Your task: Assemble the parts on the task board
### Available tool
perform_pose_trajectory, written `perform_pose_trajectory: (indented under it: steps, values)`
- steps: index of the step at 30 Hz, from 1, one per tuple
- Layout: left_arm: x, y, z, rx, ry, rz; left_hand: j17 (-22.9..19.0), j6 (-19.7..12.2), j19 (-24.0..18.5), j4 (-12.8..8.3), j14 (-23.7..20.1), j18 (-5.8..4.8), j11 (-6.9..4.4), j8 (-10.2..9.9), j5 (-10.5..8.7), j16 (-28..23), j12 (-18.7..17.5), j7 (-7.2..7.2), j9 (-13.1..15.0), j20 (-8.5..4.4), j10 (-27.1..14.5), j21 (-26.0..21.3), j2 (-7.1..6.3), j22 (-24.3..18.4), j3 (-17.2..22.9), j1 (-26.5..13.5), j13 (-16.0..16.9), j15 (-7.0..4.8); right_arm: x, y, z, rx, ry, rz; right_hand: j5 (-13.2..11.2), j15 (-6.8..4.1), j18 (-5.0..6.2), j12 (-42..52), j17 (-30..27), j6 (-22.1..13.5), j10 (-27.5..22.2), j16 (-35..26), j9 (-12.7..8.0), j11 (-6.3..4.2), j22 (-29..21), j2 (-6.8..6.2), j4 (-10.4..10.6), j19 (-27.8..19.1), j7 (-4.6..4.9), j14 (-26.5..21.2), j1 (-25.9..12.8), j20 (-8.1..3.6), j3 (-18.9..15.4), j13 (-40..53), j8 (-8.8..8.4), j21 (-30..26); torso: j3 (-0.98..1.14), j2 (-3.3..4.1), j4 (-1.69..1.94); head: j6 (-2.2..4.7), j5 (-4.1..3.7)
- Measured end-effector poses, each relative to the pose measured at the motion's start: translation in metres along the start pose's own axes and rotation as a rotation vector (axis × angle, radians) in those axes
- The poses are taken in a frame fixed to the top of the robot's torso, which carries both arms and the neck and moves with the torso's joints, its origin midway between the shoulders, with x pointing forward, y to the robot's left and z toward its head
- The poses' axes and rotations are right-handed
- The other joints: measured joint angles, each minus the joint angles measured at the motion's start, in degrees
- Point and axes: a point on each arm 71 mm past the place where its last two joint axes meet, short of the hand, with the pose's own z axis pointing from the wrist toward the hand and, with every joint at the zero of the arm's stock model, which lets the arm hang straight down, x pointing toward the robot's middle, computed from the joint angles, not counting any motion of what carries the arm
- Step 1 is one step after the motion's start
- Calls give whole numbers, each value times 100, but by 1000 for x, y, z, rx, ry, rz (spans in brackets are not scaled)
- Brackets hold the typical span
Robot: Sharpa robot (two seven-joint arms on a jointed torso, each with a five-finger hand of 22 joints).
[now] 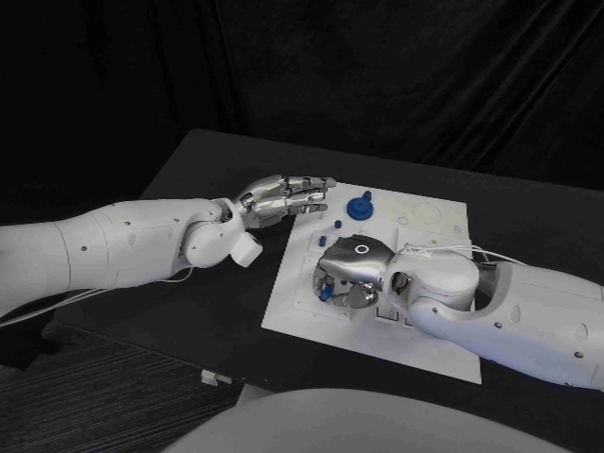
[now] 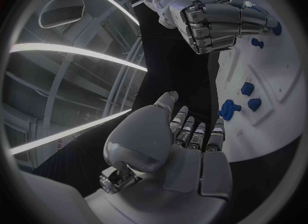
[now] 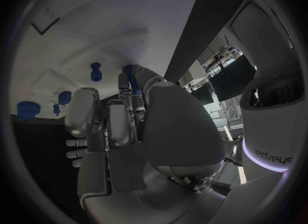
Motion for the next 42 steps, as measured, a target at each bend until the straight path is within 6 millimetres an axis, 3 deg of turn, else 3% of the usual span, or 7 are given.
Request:
perform_pose_trajectory:
  steps: [4, 12, 22, 28, 33, 40, 42]
  values:
    - [0, 0, 0, -1, 1, -1, 0, 0, 0, 0, 0, 0, 0, 0, 0, 0, 0, 0, 0, 0, 0, 0, 0, 0, 0, 0, 0, 0, 0, 0, 0, 7, 9, -1, -46, 20, 0, 12, -43, -262, -28, 0, -23, 20, 0, -3, -33, 0, 161, -21, -4, 0, 32, 22, -201, -50, 1, 0, 0, 0, 1]
    - [0, 1, 0, -2, 2, -2, 0, 0, 0, 0, 0, 0, 0, 0, 0, 0, 0, 0, 0, 0, 0, 0, 0, 0, 0, 0, -1, 0, 4, -2, 0, 28, 41, -1, -127, 92, 0, -11, -115, -761, -374, -40, -148, 103, -1, -105, -61, -51, 77, -8, -187, 51, 66, 43, -484, -165, 1, 0, 0, 0, 5]
    - [0, 2, 0, -4, 4, -4, 0, 0, 0, 0, 0, 0, 0, 0, 0, 0, 0, 0, 0, 0, 0, 0, -1, -5, 48, 0, -1, 0, 3, -3, -1, 36, 38, -1, -356, 269, 0, -79, -326, -2722, -1869, -135, -735, 410, -1, -193, 1, -239, -381, -15, -316, 235, -446, 43, -557, -595, 1, 0, 1, 0, 10]
    - [0, 2, 0, -6, 3, -4, 0, 0, 0, 0, 0, 0, 0, 0, 0, 0, 0, 0, 0, 0, 0, 0, -1, -5, 48, 1, -1, 0, 4, -7, -5, 46, 33, 0, -530, 268, 0, 160, -449, -3355, -2649, -176, -1004, 486, -2, -271, 459, -338, -501, -96, 4, 236, -919, 33, -562, -779, 1, 0, 2, 0, 14]
    - [-1, 2, -2, -7, 0, -3, 0, 0, 0, 0, 0, 0, 0, 0, 0, 0, 0, 0, 0, 0, 0, 0, -1, -4, 48, 1, -1, 0, 2, -14, -15, 57, -4, 3, -638, 270, 0, 358, -476, -3402, -3103, -175, -1102, 486, -2, -429, 976, -338, -509, -98, 173, 236, -1080, -1, -562, -802, 1, 0, 2, 0, 21]
    - [-5, 2, -6, -9, -9, -1, 0, 0, 0, 0, 0, 0, 0, 0, 0, 0, 0, 0, 0, 0, 0, 0, 10, -4, 47, -10, -1, 0, -35, -29, -48, 70, -160, -41, -796, 250, 0, 644, -347, -3099, -3132, -133, -1108, 486, -2, -451, 1055, -316, -438, -78, -22, 213, -1144, 18, -515, -665, 2, -1, 2, 0, -65]
    - [-6, 1, -8, -10, -14, 0, 0, 0, 0, 9, 0, 0, 13, 0, 0, 0, 0, 0, 0, 0, -14, 0, 22, -35, 56, -23, -1, 0, -51, -36, -61, 82, -210, -62, -872, 227, 1, 867, -285, -2609, -2956, -62, -1069, 414, -2, -382, 1054, -284, -326, -55, -150, 181, -1144, 62, -391, -571, 3, -2, 3, 0, -103]
